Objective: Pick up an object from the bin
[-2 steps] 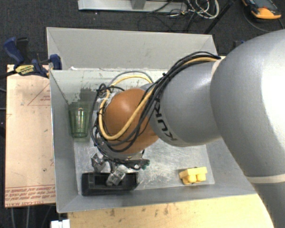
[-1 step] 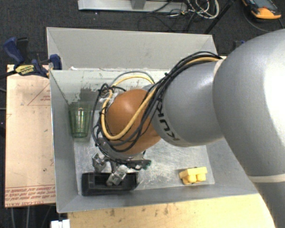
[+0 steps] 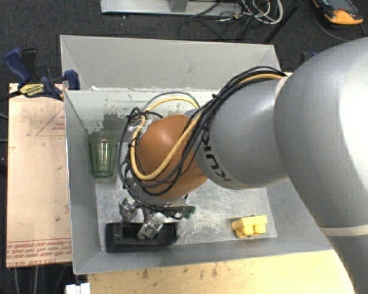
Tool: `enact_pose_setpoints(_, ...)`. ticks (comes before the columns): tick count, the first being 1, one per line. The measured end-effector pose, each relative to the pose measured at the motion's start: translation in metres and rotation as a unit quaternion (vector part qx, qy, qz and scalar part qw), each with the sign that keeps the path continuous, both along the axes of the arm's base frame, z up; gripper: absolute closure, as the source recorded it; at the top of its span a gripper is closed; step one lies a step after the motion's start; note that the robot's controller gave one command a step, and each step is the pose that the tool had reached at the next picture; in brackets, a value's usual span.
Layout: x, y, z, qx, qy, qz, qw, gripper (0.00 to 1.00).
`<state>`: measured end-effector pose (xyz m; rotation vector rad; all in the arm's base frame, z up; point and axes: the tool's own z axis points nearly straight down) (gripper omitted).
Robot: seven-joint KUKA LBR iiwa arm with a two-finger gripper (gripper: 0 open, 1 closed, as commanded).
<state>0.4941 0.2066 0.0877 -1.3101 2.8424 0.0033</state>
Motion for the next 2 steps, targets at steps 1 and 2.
enact_pose_setpoints(1,0.0000,0.0000,0.0000,0.000,0.0000,0.000,1.0000,1.00)
enact_pose_setpoints(2,0.0072,0.0057,-0.0026,-0.010,0.0129,-0.016,0.9997,1.00)
